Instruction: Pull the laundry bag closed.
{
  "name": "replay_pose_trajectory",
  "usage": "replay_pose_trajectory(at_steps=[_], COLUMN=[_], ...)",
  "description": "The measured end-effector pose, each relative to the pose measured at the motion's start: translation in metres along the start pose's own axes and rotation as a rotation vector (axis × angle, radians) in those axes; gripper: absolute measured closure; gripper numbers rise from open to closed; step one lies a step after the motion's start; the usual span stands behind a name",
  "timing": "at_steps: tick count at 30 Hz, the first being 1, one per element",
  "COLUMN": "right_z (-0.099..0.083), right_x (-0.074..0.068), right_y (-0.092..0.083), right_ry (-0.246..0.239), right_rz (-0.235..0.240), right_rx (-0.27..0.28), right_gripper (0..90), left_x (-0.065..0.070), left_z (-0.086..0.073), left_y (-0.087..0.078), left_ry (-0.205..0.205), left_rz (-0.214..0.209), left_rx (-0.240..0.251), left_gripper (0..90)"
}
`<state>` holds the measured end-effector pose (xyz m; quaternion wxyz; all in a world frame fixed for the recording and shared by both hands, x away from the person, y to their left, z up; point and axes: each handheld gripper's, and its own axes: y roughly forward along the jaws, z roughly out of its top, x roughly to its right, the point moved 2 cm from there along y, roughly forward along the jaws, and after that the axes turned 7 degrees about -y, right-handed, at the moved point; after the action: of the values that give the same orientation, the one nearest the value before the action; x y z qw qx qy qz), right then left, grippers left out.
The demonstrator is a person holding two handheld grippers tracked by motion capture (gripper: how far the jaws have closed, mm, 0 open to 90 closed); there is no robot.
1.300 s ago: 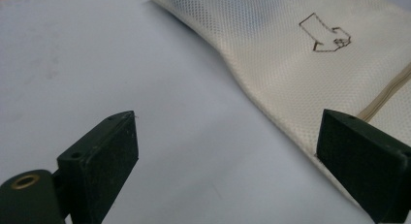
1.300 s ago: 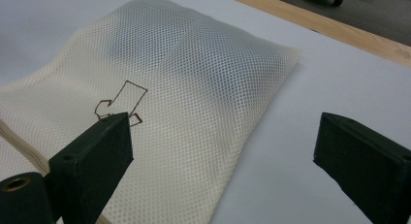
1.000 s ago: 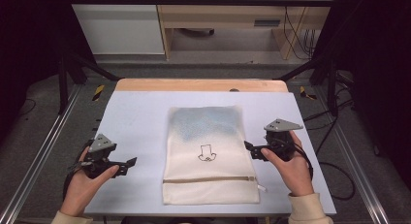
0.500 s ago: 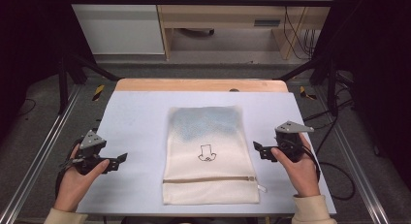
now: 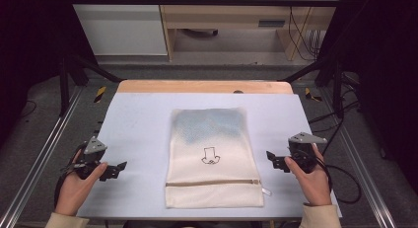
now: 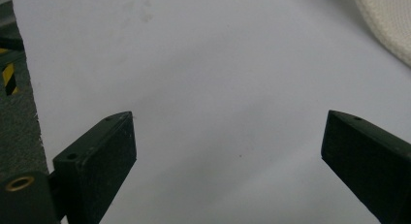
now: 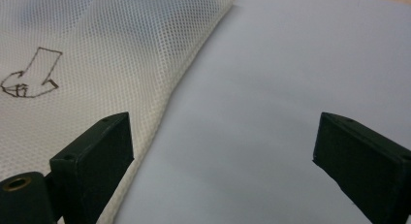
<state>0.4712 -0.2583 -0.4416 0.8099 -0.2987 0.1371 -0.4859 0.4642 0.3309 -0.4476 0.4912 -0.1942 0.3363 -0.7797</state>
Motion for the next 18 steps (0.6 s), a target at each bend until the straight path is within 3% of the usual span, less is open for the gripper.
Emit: replay_pose_trajectory(at_steps=[3, 4, 7, 14, 17, 18], right_z=[-0.005, -0.009, -0.014, -0.026, -0.038, -0.040], right_x=[0.002, 0.004, 0.004, 0.003, -0.002, -0.002], right_y=[0.000, 0.000, 0.001, 0.002, 0.000, -0.001], right_ry=[0.017, 0.031, 0.029, 0.057, 0.057, 0.057], right_rz=[-0.010, -0.016, -0.024, -0.027, -0.020, -0.016], right_rx=[-0.025, -0.067, -0.118, -0.168, -0.204, -0.208], right_gripper=[8.1, 10.2, 9.7, 9.1, 8.8, 8.8], left_x=[-0.002, -0.002, -0.003, -0.008, -0.005, 0.004], left_z=[-0.002, -0.004, -0.007, -0.012, -0.016, -0.021], left_y=[0.001, 0.002, 0.001, -0.006, -0.005, -0.002], left_ry=[0.008, 0.015, 0.024, 0.022, 0.022, 0.031], left_rz=[0.004, 0.011, 0.020, 0.042, 0.047, 0.047], left_rx=[-0.020, -0.033, -0.045, -0.049, -0.064, -0.097], left_gripper=[5.5, 5.5, 5.6, 5.5, 5.4, 5.4])
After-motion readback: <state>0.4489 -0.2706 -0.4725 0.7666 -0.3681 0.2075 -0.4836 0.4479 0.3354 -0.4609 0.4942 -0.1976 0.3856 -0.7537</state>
